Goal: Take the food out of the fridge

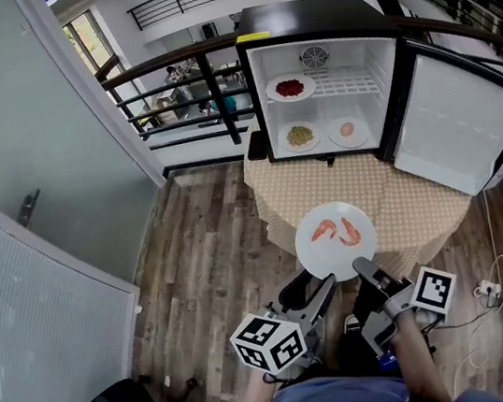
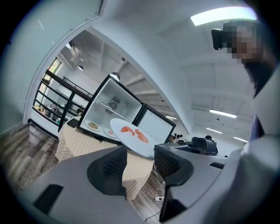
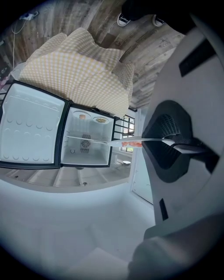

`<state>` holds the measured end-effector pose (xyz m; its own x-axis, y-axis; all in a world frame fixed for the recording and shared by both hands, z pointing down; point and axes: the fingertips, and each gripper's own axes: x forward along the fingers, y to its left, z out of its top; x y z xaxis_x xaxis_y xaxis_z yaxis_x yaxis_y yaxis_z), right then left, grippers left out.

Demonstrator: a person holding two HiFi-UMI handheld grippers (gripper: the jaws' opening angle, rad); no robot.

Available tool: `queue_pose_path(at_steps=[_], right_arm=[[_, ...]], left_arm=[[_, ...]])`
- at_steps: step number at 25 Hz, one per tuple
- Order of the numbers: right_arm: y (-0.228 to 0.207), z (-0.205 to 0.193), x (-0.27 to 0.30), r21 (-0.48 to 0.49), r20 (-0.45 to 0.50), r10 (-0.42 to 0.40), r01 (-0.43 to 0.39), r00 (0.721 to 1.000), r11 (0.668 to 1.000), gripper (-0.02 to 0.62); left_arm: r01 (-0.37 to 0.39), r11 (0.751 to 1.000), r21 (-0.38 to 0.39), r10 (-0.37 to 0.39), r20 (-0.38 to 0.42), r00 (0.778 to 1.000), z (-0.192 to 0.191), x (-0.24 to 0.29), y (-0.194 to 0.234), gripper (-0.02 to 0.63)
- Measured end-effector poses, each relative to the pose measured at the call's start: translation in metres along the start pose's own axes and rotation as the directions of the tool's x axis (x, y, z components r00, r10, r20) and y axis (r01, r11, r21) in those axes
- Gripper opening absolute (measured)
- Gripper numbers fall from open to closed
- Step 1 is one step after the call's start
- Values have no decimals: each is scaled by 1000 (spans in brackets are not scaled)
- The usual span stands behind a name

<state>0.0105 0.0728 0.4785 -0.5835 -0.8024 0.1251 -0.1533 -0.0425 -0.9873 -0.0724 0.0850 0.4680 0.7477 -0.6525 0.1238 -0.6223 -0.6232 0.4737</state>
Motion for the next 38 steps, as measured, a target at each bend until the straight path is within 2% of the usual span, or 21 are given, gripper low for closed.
queue_pose_path(at_steps=[15, 38], right_arm=[[1, -41, -31, -39, 29, 8, -7, 1000, 999, 24], [-1, -52, -22, -52, 9, 15, -15, 1000, 999, 23]], left_arm=[[25, 1000, 10, -25, 8, 1000, -17, -39, -20, 189], [10, 1000, 26, -10, 1, 1000, -15, -52, -11, 189]])
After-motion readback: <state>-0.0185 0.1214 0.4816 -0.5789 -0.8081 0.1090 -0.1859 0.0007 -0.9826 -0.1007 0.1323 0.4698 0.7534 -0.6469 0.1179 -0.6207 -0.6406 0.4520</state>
